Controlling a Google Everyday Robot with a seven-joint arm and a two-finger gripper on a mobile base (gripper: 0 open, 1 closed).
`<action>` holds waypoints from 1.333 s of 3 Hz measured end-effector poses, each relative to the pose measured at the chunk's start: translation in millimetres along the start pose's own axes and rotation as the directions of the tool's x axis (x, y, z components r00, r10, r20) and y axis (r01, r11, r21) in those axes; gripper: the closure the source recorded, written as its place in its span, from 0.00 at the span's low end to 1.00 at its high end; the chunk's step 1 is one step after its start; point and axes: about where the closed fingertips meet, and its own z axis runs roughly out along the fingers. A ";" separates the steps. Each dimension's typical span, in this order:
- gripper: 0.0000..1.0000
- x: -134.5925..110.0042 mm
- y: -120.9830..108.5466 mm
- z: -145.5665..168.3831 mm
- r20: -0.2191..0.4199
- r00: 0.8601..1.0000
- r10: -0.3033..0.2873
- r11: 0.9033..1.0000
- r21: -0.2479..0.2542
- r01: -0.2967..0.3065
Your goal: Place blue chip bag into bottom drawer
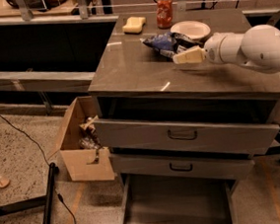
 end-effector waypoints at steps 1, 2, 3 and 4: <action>0.00 -4.6 -6.3 15.3 0.015 1.000 0.013 1.000 -0.001 -0.013; 0.16 0.7 0.0 32.8 0.012 0.999 0.043 0.999 -0.028 -0.043; 0.47 7.8 8.3 47.9 0.011 0.997 0.077 0.995 -0.060 -0.076; 0.71 10.7 9.5 51.5 0.010 0.996 0.087 0.994 -0.066 -0.086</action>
Offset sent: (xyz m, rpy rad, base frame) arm 0.0397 0.0222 -0.0240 0.0898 0.0387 0.0237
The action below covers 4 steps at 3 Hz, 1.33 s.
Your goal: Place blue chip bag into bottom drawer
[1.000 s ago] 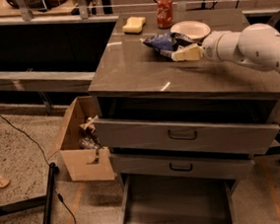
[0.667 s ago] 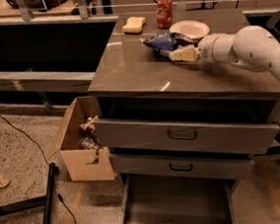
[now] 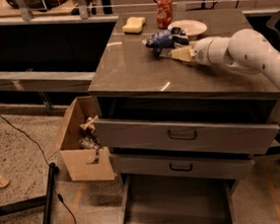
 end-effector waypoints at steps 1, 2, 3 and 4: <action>0.95 -0.6 -1.7 -4.0 -0.001 1.000 0.000 1.000 0.005 0.000; 1.00 -1.0 -2.4 -5.9 -0.001 1.000 0.000 1.000 0.008 0.000; 1.00 -9.5 11.6 -41.2 -0.026 0.999 -0.032 0.999 -0.010 0.032; 1.00 -21.1 38.5 -100.1 -0.058 0.996 -0.067 0.997 -0.031 0.065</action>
Offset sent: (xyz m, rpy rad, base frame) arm -0.0481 -0.0207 0.0585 -0.0511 -0.0447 0.0682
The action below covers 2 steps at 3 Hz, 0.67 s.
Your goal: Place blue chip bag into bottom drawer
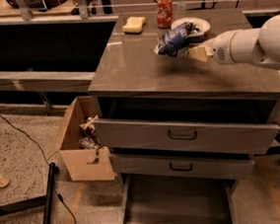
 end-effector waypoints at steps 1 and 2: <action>1.00 -2.1 28.1 -47.3 -0.032 0.999 -0.011 1.000 -0.025 0.010; 1.00 -3.4 31.0 -53.2 -0.035 0.999 -0.016 1.000 -0.025 0.015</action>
Offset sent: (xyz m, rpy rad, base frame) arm -0.0477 0.0014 0.0171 -0.0169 0.0254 0.0230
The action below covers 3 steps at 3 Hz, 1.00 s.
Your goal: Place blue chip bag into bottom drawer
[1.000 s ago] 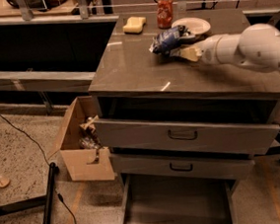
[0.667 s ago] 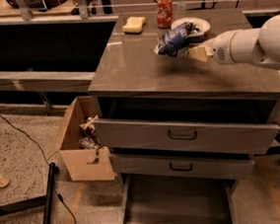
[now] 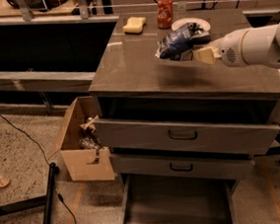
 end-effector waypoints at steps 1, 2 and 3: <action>1.00 6.1 11.1 -12.1 -0.034 0.999 0.005 1.000 -0.006 -0.005; 1.00 15.9 34.9 -43.9 -0.084 0.995 0.052 0.999 0.011 -0.052; 1.00 35.2 70.9 -73.3 -0.150 0.980 0.127 0.992 0.020 -0.125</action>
Offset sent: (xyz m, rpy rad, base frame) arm -0.1406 0.0115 -0.0089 0.0032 0.2364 -0.0996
